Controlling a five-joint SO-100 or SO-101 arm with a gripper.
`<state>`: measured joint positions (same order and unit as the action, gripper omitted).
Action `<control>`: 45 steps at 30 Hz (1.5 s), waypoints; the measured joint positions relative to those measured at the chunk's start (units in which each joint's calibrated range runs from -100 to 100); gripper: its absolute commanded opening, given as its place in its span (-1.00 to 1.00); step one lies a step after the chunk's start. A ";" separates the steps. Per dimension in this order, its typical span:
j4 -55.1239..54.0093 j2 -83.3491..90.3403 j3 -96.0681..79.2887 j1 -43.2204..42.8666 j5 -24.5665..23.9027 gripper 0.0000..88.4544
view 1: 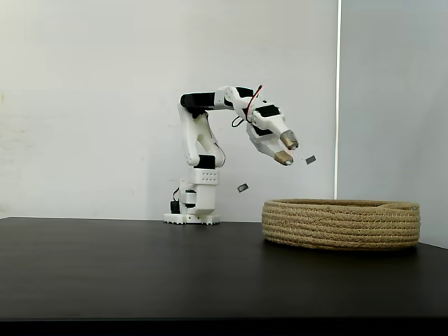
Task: Place the lego blocks in the tray
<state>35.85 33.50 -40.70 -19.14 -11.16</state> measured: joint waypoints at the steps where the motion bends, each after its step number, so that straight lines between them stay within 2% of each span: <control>1: -0.16 2.37 -2.12 1.30 0.83 -0.99; 9: -3.17 27.23 -25.89 11.07 6.25 -0.99; 15: 0.49 44.87 -43.66 17.02 9.23 -0.99; 23: 3.65 60.73 -55.41 24.76 13.48 -0.99; 31: 10.15 64.55 -58.59 27.28 13.72 -1.00; 45: 10.31 64.63 -58.68 27.20 12.99 -1.00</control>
<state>46.16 98.13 -99.38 8.06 1.83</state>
